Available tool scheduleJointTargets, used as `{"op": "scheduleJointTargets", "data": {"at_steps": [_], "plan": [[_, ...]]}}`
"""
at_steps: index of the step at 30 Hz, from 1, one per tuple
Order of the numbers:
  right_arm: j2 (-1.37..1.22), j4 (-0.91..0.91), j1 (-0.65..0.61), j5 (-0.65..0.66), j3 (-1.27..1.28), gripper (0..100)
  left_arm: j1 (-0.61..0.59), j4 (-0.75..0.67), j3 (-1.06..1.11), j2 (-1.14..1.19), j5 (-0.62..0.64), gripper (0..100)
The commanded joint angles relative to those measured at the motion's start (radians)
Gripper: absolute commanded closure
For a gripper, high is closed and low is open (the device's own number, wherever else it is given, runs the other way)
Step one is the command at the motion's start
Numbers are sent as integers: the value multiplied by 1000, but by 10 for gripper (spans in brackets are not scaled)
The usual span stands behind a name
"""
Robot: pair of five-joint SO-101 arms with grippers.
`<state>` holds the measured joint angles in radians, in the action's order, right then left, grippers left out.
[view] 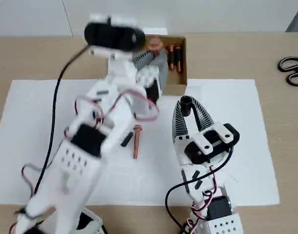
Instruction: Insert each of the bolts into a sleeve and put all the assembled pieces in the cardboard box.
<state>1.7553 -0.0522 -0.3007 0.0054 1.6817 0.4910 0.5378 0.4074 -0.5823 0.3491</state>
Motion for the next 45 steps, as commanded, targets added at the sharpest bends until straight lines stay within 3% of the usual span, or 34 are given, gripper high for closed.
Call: {"op": "scheduleJointTargets", "data": {"at_steps": [1, 4, 7, 15, 20, 31, 41, 45], "plan": [[16, 18, -28, 9, 3, 994, 74, -201, 191, -215, -101, 994], [18, -67, -105, 9, 3, 994, 123, -331, 315, -327, -152, 994], [22, -130, -156, 9, 3, 994, 130, -348, 343, -368, -160, 994], [25, -107, -157, 9, 3, 994, 127, -193, 341, -377, -157, 994], [25, 36, -157, 11, 3, 994, 95, -186, 341, -371, -157, 994], [25, 51, -162, 150, 3, 994, 101, -181, 349, -368, -153, 994], [25, 114, -159, 158, 3, 994, 101, -80, 341, -370, -152, 994], [25, 114, -159, 158, 3, 994, 101, -78, 341, -370, -40, 994]]}}
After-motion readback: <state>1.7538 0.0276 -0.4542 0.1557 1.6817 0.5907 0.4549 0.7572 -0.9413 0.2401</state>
